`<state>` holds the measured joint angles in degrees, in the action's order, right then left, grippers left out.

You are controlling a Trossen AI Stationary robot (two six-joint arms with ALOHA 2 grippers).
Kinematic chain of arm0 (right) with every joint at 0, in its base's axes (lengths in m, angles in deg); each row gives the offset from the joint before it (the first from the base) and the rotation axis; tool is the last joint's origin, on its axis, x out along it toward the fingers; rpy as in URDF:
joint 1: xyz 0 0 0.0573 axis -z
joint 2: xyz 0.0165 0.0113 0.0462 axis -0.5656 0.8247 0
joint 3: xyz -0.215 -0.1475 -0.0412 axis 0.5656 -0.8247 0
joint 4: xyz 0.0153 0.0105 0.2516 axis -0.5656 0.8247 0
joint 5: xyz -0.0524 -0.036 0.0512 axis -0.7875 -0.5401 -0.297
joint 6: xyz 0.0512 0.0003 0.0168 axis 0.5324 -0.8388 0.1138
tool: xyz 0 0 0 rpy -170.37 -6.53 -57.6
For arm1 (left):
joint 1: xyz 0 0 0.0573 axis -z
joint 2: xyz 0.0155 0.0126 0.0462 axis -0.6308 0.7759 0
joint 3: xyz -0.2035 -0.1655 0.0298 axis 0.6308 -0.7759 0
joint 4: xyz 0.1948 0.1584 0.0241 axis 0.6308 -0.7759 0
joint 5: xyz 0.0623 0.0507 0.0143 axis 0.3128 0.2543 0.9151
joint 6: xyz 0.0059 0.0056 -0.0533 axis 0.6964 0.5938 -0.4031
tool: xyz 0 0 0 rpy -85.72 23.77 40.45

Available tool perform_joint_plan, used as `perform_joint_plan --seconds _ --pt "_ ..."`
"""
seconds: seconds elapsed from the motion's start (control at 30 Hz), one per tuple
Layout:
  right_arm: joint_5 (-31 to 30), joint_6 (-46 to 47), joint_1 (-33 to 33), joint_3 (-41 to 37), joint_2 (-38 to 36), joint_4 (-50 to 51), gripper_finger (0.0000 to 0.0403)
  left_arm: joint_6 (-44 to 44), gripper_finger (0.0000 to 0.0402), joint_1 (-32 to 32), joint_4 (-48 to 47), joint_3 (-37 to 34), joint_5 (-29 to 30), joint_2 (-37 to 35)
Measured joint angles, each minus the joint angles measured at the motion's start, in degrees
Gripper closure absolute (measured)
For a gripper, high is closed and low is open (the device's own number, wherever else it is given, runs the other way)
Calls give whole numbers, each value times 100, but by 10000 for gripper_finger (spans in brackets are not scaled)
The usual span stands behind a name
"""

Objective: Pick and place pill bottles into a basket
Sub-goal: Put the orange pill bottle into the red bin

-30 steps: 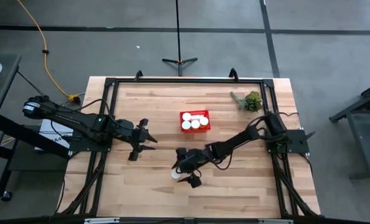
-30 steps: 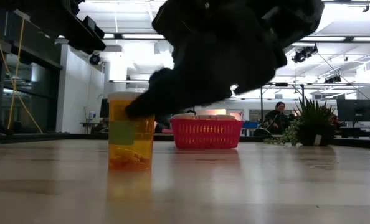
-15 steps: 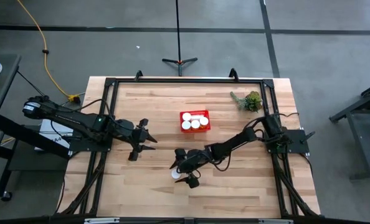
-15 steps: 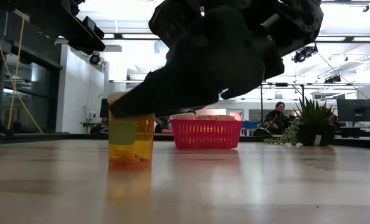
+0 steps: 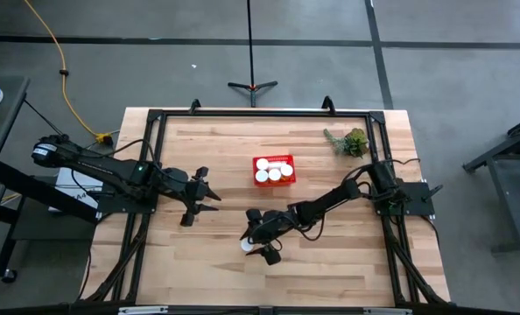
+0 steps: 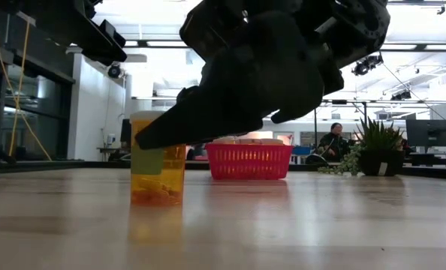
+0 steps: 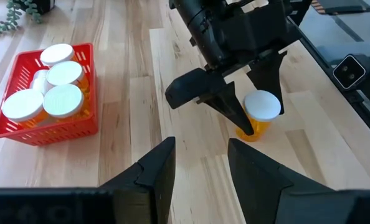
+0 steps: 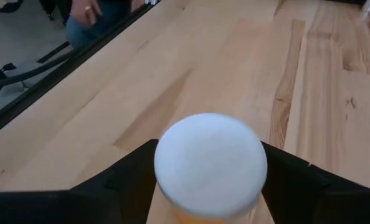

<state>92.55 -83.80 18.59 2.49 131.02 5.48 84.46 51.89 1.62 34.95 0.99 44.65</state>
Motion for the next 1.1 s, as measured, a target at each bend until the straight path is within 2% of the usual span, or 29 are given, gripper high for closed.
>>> perform_joint_plan --seconds 0.47,0.9,1.1 --pt "2 22 2 0 0 -5 205 -2 220 0 -1 0 0 0" --pt "11 155 131 0 -184 53 206 -4 220 0 -2 0 0 0" --pt "4 64 379 0 -789 854 206 -4 220 0 -2 0 0 -2"
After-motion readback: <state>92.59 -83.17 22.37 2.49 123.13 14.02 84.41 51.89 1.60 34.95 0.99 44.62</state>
